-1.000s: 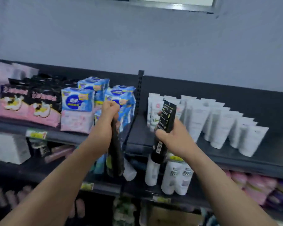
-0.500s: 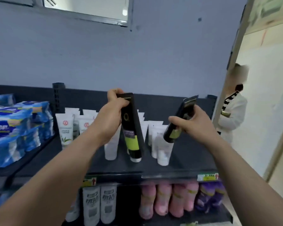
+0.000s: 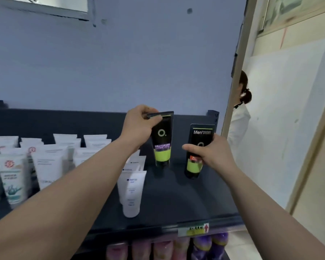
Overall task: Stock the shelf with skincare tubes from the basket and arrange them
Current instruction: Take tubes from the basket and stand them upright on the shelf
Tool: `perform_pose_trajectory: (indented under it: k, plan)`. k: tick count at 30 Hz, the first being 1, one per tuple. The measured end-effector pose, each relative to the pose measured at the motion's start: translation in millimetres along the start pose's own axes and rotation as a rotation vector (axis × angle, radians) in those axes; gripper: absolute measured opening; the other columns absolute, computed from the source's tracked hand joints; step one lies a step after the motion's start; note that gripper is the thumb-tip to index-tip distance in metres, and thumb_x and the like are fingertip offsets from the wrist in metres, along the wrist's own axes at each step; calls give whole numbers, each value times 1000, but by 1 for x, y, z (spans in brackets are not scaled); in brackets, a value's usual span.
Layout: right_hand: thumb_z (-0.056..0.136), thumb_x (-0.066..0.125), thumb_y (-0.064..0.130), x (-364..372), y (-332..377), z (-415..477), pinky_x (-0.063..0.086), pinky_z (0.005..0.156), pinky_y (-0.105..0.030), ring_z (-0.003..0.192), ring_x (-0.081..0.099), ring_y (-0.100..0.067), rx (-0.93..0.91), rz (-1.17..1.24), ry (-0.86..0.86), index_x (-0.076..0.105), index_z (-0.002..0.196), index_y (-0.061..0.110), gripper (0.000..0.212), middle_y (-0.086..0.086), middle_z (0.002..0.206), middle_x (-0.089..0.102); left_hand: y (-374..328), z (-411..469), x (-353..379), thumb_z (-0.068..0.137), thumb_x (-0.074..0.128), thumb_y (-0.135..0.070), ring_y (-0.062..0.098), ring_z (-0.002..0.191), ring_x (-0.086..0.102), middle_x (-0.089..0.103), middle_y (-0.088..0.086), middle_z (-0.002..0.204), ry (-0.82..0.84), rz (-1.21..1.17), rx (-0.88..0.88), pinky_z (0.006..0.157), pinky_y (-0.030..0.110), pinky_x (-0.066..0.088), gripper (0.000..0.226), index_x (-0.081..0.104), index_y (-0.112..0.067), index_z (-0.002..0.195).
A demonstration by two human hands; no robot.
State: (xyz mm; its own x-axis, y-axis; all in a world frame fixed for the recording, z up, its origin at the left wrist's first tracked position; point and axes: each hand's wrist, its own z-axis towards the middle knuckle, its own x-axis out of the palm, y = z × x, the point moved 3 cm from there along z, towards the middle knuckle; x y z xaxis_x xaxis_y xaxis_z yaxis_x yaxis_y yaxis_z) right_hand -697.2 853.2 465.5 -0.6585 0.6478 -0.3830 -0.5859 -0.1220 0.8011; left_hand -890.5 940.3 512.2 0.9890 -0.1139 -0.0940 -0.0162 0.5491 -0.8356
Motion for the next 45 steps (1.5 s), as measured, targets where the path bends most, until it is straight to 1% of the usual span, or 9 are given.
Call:
perform_pose_trajectory:
  k: [3, 6, 13, 24, 29, 32, 36, 41, 45]
  plan:
    - [56, 91, 30, 5, -28, 12, 58, 57, -34, 63, 71, -20, 84, 79, 69, 65, 81, 13, 40, 2, 74, 73, 19, 15, 19, 80, 74, -12, 6, 78, 64, 69, -3, 86, 103, 119, -48, 63, 14, 50, 9, 68, -16, 85]
    - [61, 90, 20, 11, -51, 21, 50, 45, -28, 53, 67, -25, 146, 139, 144, 63, 85, 6, 39, -6, 69, 73, 38, 30, 34, 79, 75, -11, 18, 76, 68, 70, 2, 82, 198, 303, -77, 63, 27, 55, 10, 68, -18, 79]
    - [57, 90, 33, 23, -81, 29, 58, 69, -36, 78, 67, -11, 143, 42, 166, 62, 75, 27, 34, 9, 79, 70, 75, 45, 56, 76, 77, -6, 14, 59, 65, 66, 4, 72, 427, 600, -112, 56, 22, 54, 14, 65, -12, 74]
    - [61, 88, 31, 40, -85, 21, 47, 57, -14, 71, 63, 7, 125, 37, 257, 66, 75, 33, 26, 18, 74, 70, 92, 42, 58, 74, 80, -13, 20, 71, 69, 67, 1, 74, 574, 720, -138, 65, 27, 58, 14, 66, -16, 75]
    - [60, 89, 30, 45, -83, 16, 55, 65, -22, 73, 68, 2, 115, 70, 287, 71, 80, 30, 28, 16, 77, 73, 90, 38, 53, 74, 80, -11, 17, 69, 68, 68, 2, 73, 593, 689, -147, 64, 24, 57, 13, 68, -14, 76]
    - [60, 89, 27, 48, -80, 12, 52, 60, -17, 71, 68, 4, 110, 85, 305, 70, 78, 30, 26, 16, 76, 73, 91, 35, 51, 75, 79, -12, 15, 69, 67, 68, 2, 74, 594, 683, -130, 63, 22, 56, 12, 68, -15, 78]
    - [60, 89, 26, 55, -76, 6, 56, 65, -22, 74, 69, 2, 103, 70, 322, 71, 80, 30, 27, 14, 79, 74, 91, 32, 49, 79, 76, -21, 12, 80, 64, 67, -4, 87, 604, 770, -53, 66, 19, 48, 16, 68, -19, 93]
    - [59, 88, 31, 65, -77, -3, 59, 74, -30, 81, 69, -3, 106, 65, 345, 73, 86, 28, 31, 12, 85, 75, 74, 21, 33, 90, 58, -38, 13, 102, 59, 65, -5, 112, 521, 938, 107, 89, 32, 49, 33, 59, -23, 119]
    - [60, 88, 31, 75, -77, -9, 59, 74, -32, 80, 69, -2, 104, 73, 365, 71, 79, 31, 26, 13, 83, 74, 58, 3, 12, 93, 48, -44, 20, 115, 54, 58, -3, 126, 381, 1145, 264, 94, 39, 46, 41, 51, -25, 129]
